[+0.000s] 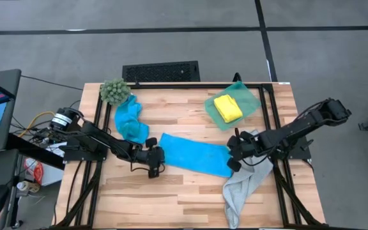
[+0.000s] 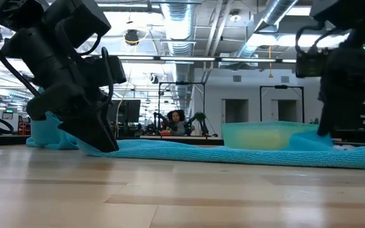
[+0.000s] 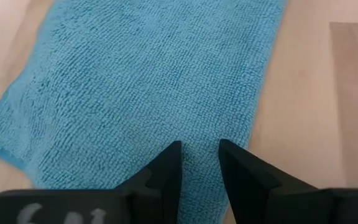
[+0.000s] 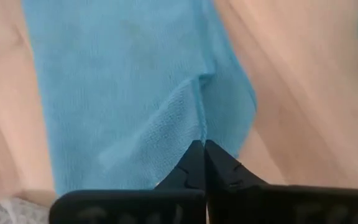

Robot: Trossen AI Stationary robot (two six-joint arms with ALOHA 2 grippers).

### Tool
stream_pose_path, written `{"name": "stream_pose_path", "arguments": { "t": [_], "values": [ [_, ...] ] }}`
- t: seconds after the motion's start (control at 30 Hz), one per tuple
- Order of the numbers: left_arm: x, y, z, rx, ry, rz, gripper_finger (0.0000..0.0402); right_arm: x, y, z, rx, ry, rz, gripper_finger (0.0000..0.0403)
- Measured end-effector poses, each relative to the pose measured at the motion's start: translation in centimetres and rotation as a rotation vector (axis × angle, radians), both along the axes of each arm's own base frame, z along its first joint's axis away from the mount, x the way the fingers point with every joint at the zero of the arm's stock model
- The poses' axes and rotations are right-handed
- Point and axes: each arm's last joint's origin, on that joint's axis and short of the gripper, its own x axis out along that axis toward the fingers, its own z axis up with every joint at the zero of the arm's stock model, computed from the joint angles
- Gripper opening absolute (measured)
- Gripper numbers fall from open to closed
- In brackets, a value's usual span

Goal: Fold microfiber towels
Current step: Fold the right blue towel

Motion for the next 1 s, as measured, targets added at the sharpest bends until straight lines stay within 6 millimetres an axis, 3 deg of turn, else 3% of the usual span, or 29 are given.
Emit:
{"name": "stream_pose_path", "arguments": {
  "t": [0.2, 0.4, 0.57, 0.73, 0.83, 1.0],
  "values": [
    [0.4, -0.2, 2.7, -0.013, 0.014, -0.014, 0.0103, 1.0, -1.5, 0.9, -0.1, -0.018, -0.022, 0.0007],
    [-0.2, 0.1, 6.2, 0.056, 0.06, -0.005, 0.0103, 1.7, -3.2, -0.7, -0.139, 0.078, -0.056, 0.0006],
    [-1.4, 1.0, 7.8, 0.228, 0.001, 0.055, 0.0103, 2.3, -3.1, -1.9, -0.125, 0.115, -0.041, 0.0005],
    [-1.4, 2.9, 7.5, 0.188, -0.106, 0.075, 0.0103, 2.7, -2.5, -2.7, -0.127, 0.122, -0.009, 0.0008],
    [-1.4, 4.8, 6.5, 0.101, -0.126, 0.088, 0.0103, 2.8, -2.2, -2.9, -0.127, 0.118, 0.001, 0.0007],
    [-1.8, 8.4, 5.5, 0.124, -0.114, 0.172, 0.0104, 2.8, -2.1, -2.9, -0.127, 0.112, 0.006, 0.0007]
  ]
}}
